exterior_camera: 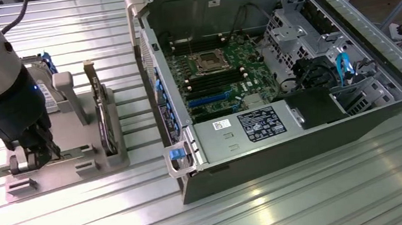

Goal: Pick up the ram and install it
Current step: 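Pick up the ram and move it above insertion slot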

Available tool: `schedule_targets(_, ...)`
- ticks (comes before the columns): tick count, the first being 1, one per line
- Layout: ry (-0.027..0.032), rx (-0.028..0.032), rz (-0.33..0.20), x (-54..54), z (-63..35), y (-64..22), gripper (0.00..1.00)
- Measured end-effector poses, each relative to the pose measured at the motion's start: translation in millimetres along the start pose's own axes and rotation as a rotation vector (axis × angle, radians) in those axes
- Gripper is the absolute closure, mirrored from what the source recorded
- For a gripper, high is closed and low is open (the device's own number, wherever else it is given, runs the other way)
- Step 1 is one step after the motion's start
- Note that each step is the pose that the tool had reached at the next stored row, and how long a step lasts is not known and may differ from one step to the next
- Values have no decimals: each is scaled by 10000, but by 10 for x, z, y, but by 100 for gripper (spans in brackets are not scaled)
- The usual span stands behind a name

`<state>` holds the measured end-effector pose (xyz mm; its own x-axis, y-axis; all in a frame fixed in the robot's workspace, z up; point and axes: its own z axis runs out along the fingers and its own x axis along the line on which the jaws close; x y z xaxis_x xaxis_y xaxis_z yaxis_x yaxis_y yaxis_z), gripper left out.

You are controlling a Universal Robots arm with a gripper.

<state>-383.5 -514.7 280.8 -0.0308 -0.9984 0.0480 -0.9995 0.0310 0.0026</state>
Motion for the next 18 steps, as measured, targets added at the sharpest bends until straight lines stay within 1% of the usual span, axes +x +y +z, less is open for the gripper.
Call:
schedule_targets(7, 0, 0, 0, 7, -139, -1, 88)
schedule_targets(18, 0, -3, 0, 21, -445, -8, 88)
